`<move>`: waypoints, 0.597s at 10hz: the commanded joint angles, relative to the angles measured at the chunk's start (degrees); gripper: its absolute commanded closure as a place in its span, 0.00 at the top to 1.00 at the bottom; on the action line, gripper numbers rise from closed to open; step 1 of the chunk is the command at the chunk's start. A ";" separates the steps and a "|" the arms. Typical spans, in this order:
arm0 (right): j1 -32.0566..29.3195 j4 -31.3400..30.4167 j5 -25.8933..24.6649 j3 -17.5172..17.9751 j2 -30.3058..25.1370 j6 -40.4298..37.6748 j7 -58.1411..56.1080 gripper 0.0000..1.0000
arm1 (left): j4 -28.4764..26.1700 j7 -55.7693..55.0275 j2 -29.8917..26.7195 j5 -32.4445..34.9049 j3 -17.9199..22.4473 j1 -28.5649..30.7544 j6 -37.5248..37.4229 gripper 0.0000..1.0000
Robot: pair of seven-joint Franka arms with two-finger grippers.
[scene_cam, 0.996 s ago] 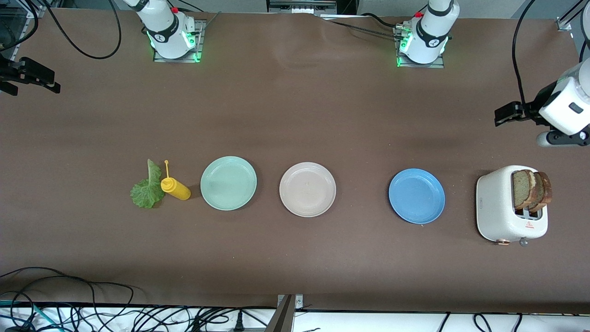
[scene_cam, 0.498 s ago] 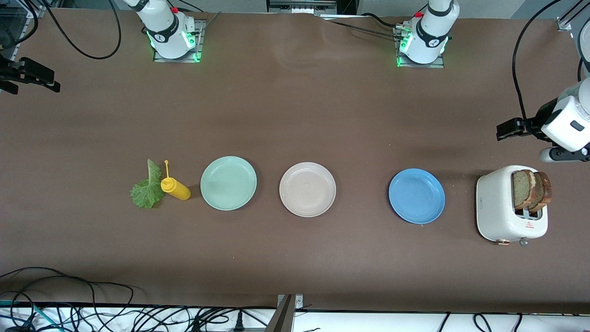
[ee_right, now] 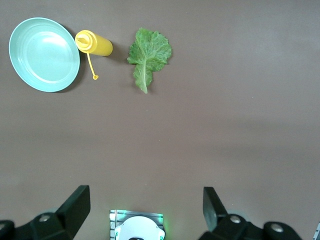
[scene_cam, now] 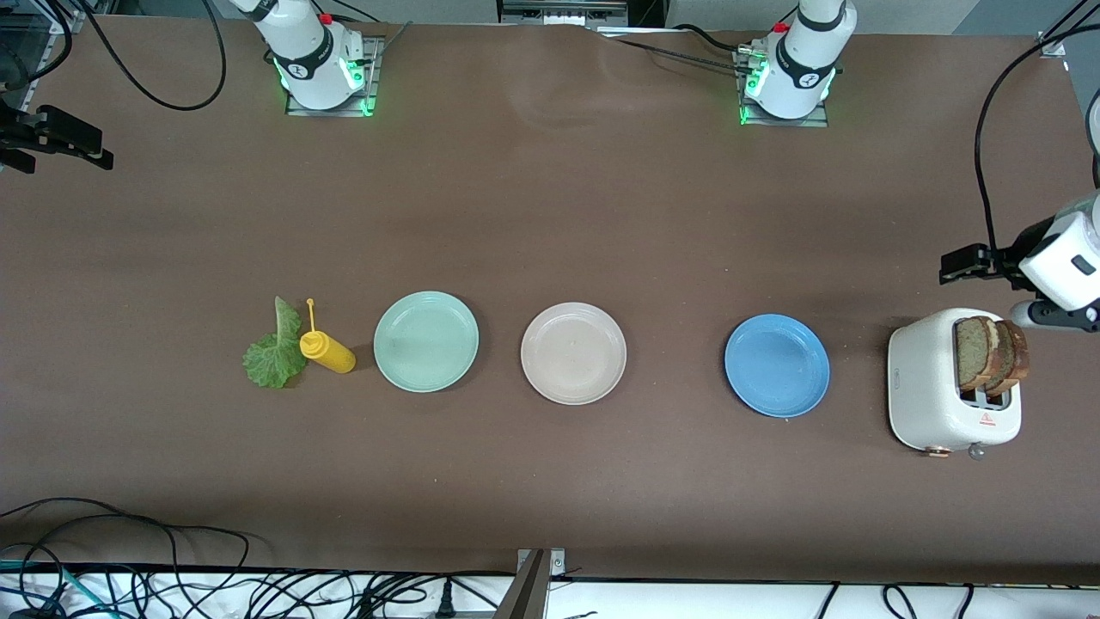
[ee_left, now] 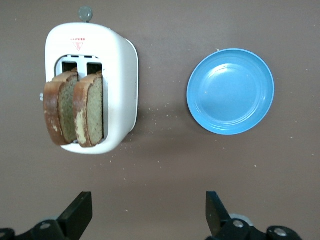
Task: Make sandwich on beige plate with both arms
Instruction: 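Move the left gripper over the toaster toward the bread slices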
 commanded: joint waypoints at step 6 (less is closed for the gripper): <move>-0.34 -0.16 -0.43 0.19 -0.46 -0.61 -0.52 1.00 | 2.84 7.18 7.19 0.58 -0.34 4.12 4.40 1.00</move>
